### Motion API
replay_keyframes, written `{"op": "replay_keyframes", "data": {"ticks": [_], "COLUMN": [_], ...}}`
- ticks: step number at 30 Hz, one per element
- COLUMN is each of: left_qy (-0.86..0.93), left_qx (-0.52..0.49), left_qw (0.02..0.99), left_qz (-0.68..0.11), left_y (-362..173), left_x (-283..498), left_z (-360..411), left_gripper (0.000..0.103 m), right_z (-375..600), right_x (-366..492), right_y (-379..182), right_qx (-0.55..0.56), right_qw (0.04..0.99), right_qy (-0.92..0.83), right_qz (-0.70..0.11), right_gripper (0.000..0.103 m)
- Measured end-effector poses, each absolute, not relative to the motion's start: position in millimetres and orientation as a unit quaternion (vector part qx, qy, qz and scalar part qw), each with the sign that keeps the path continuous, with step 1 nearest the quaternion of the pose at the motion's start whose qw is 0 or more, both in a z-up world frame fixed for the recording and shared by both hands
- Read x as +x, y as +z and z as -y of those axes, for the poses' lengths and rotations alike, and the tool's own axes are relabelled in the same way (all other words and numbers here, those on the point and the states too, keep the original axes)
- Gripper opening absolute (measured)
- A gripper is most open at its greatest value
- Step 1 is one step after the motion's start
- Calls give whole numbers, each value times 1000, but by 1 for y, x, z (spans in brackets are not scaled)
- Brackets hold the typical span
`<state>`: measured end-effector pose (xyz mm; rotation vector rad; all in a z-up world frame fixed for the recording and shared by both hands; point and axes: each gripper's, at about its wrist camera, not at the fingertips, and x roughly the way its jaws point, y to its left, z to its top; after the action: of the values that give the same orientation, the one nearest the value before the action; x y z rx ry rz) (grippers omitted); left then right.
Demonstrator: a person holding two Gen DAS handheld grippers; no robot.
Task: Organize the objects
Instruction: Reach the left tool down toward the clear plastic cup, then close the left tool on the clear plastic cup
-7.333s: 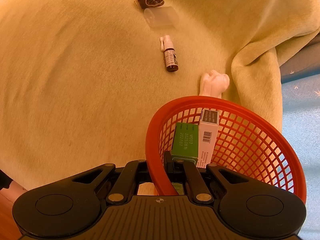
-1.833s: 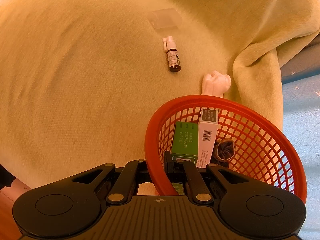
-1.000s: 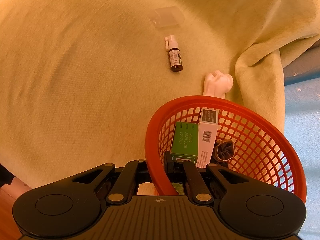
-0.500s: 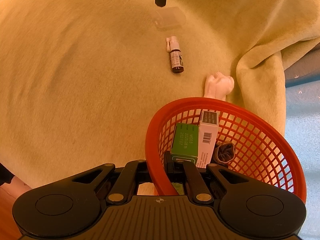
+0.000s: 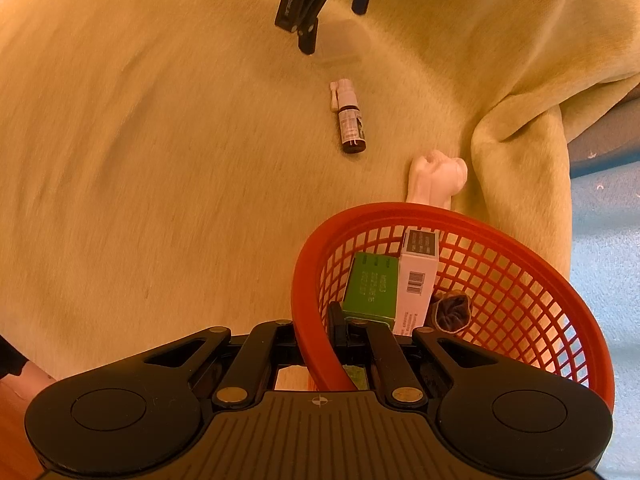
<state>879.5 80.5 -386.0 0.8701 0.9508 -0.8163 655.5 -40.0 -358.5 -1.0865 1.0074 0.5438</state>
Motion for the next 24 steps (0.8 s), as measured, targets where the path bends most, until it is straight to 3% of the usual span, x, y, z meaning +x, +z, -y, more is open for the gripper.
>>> {"op": "replay_keyframes", "data": {"ticks": [5,10,24], "left_qy": [-382,-374,-324], "left_qx": [389,384,295], "left_qw": [710,705,739], "left_qz": [-445,-464,-513], "left_y": [-392,-391,-361], "left_x": [887,889,871], "left_z": [-79,-80,-87], "left_gripper": [85,71,71], "right_z": [40,41,40], "right_x": [656,656,657], "right_y": [-358,-357,-358], "right_qx": [-487,-485,-488], "right_qw": [706,706,705], "right_qy": [245,246,244], "right_qz": [-453,-453,-453], "right_gripper": [3,3,3]}}
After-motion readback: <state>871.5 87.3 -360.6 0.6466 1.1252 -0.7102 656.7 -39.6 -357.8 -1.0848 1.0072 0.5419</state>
